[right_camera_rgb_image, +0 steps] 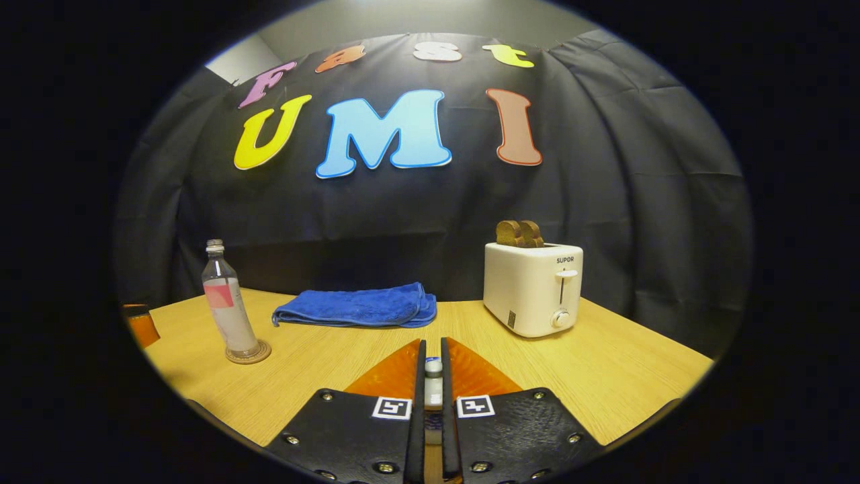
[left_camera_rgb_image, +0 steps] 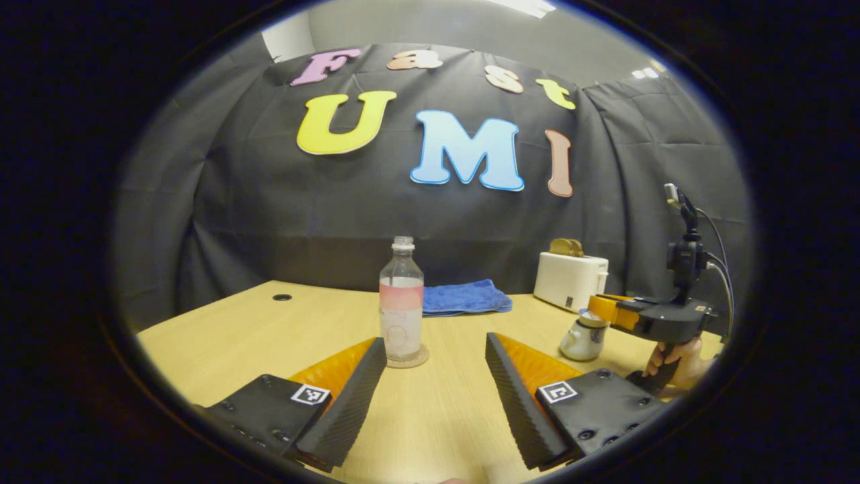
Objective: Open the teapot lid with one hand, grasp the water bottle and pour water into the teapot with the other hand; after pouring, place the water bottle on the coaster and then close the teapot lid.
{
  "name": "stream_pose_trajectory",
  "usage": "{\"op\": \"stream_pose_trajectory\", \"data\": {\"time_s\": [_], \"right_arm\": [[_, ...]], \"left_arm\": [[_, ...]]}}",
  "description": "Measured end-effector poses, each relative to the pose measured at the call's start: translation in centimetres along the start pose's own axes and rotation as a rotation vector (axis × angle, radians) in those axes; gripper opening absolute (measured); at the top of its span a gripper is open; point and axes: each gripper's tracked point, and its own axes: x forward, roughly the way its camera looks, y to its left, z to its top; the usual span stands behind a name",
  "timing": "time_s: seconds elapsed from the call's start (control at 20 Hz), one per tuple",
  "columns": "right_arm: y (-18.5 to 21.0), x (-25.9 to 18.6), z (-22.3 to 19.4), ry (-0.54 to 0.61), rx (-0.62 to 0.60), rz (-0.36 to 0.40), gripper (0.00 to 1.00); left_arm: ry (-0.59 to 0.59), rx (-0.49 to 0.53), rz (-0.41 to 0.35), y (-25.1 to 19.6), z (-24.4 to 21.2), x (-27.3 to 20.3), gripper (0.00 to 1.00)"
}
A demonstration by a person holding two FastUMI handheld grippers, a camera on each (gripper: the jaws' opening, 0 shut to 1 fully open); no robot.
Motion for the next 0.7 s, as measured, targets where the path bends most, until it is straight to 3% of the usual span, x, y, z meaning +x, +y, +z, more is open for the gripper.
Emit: {"op": "stream_pose_trajectory", "data": {"time_s": [0.45,0.55,0.6,0.7], "right_arm": [[0.0,0.4,-0.9,0.028,-0.023,-0.01,0.13],[-0.1,-0.3,0.5,-0.011,-0.024,-0.018,0.22],[-0.3,-0.8,1.3,-0.031,-0.029,-0.031,0.33],[-0.2,-2.4,2.8,-0.064,-0.048,-0.038,0.4]], "left_arm": [[-0.01,0.011,-0.004,-0.4,0.2,-0.3,1.0],[-0.017,0.018,0.003,-0.1,0.4,-0.4,1.0],[-0.017,0.019,0.005,-0.1,0.3,-0.5,1.0],[-0.018,0.028,0.008,-0.1,0.3,-0.7,1.0]]}}
